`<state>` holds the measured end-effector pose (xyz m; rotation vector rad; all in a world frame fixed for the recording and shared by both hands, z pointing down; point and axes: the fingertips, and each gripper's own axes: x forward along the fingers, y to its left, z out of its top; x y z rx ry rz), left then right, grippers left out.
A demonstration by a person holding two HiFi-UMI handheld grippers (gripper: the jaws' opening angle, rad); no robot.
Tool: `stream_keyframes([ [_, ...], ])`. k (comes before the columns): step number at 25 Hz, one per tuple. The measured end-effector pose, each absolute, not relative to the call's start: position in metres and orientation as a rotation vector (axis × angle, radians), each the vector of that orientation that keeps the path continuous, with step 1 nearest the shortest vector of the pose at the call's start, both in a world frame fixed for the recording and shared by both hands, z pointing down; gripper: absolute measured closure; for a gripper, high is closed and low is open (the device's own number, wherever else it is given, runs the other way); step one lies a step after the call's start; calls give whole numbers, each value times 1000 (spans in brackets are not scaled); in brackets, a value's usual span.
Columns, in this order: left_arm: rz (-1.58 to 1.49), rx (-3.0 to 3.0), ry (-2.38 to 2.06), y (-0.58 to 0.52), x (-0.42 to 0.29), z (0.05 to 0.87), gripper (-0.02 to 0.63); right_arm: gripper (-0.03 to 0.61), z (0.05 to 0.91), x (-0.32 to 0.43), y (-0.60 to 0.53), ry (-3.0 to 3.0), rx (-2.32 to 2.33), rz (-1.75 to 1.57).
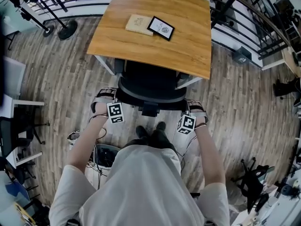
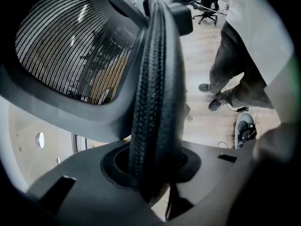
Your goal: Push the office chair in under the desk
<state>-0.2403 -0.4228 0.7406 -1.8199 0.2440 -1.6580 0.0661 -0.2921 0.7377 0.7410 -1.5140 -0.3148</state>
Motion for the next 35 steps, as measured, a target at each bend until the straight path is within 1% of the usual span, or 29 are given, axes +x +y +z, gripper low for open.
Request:
stream_keyframes([
  [26, -1623, -1809, 218, -553, -229, 737, 517, 505, 736, 71, -408, -1494, 780, -291],
  [35, -1625, -1806, 210, -581, -227, 736, 517, 505, 735, 71, -433, -1495, 773, -294],
])
